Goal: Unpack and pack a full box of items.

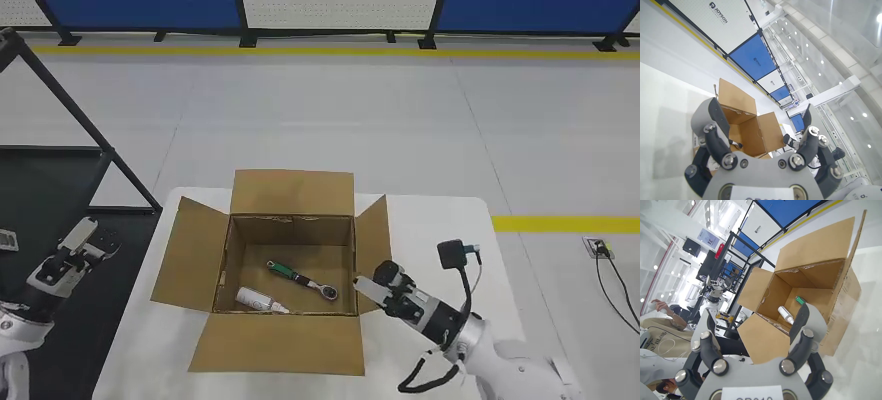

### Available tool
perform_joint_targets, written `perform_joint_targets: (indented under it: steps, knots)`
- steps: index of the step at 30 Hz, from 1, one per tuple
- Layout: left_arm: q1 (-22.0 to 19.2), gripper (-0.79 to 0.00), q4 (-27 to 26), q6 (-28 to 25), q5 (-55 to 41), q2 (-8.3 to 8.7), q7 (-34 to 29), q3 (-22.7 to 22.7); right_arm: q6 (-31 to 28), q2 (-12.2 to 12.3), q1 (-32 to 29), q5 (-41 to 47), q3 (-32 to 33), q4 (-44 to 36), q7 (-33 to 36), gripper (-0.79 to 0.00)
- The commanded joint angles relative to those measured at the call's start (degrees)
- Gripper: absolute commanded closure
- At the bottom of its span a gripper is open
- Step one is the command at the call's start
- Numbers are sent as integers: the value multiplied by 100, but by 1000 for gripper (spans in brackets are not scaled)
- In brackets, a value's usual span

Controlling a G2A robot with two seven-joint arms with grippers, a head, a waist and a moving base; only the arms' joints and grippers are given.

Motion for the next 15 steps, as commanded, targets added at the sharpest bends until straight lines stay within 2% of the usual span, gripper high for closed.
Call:
perform_joint_targets:
  steps: [1, 3, 15]
  knots:
    - [105, -785, 1, -51, -116, 5, -73, -75, 222, -9, 346, -167, -222, 42, 90, -785]
    - [170, -785, 17, -105, -271, 12, -208, -96, 353, -27, 559, -279, -376, 80, -53, -785]
    - [186, -785, 26, -97, -292, 13, -232, -73, 345, -24, 554, -338, -391, 81, -46, -785]
